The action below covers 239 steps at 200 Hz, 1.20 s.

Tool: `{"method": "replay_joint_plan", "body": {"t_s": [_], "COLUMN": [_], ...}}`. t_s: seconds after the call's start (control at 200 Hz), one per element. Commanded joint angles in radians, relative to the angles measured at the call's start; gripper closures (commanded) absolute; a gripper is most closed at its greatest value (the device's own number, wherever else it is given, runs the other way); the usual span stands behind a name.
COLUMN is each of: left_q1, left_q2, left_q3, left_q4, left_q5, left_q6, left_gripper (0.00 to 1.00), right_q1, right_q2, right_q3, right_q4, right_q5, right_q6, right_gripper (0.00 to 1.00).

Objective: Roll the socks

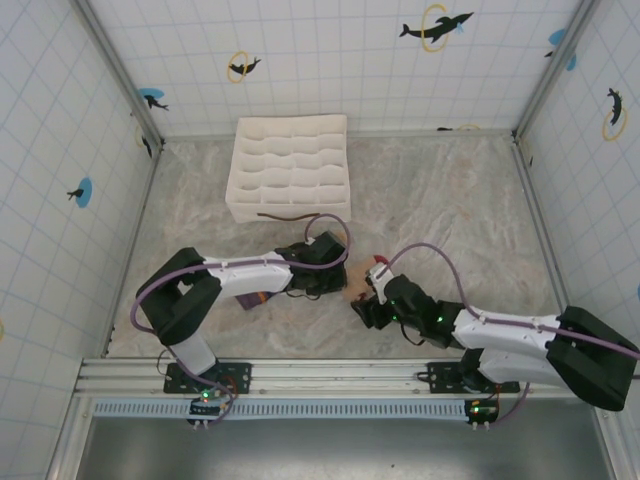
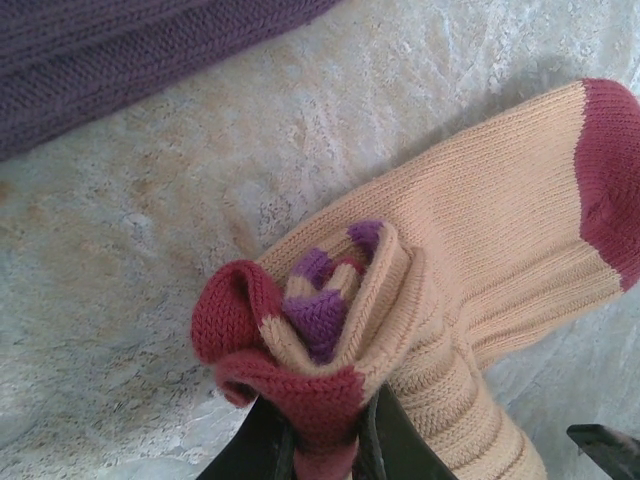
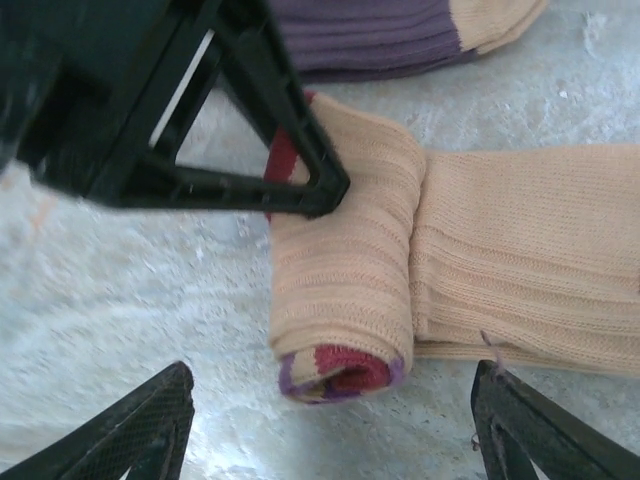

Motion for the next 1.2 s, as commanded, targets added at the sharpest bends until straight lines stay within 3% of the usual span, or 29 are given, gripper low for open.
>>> {"method": "replay_joint_plan", "body": {"t_s": [0.0, 0.17, 0.43, 0.616, 0.706, 0.761, 0.856, 0.951, 1.016, 1.091, 1.191], "left_q1": [0.006, 0.005, 0.002, 0.002, 0.002, 0.002, 0.006, 0.013, 0.014, 0.014, 0.014], "left_q2": [0.01, 0.005, 0.003, 0.003, -0.01, -0.02, -0.049, -0.079, -0.096, -0.123, -0.165], "left_q3": [-0.046, -0.049, -0.056, -0.065, -0.075, -0.081, -0.102, -0.114, -0.11, -0.103, -0.103], "left_q4": [-0.126, -0.12, -0.112, -0.103, -0.096, -0.091, -0.069, -0.035, -0.018, -0.003, 0.044], "left_q5": [0.001, 0.007, 0.013, 0.012, 0.005, 0.001, -0.002, 0.014, 0.012, 0.001, 0.005], "left_q6": [0.018, 0.016, 0.011, 0.002, -0.007, -0.012, -0.033, -0.046, -0.049, -0.051, -0.041], "left_gripper": [1.0, 1.0, 1.0, 1.0, 0.99, 0.92, 0.66, 0.4, 0.27, 0.18, 0.15], "right_q1": [0.087, 0.175, 0.193, 0.187, 0.175, 0.168, 0.149, 0.132, 0.119, 0.1, 0.055], "right_q2": [0.037, 0.132, 0.277, 0.361, 0.383, 0.385, 0.372, 0.36, 0.357, 0.359, 0.364], "right_q3": [0.001, 0.037, 0.065, 0.074, 0.061, 0.043, -0.01, -0.064, -0.09, -0.115, -0.149], "right_q4": [0.088, 0.171, 0.32, 0.362, 0.356, 0.357, 0.381, 0.423, 0.451, 0.481, 0.532], "right_q5": [0.27, 0.377, 0.43, 0.434, 0.405, 0.383, 0.333, 0.28, 0.235, 0.183, 0.089], "right_q6": [-0.184, -0.279, -0.331, -0.32, -0.289, -0.261, -0.201, -0.151, -0.123, -0.09, -0.031], "right_gripper": [0.26, 0.27, 0.31, 0.37, 0.49, 0.61, 0.79, 0.9, 0.96, 1.0, 1.0]}}
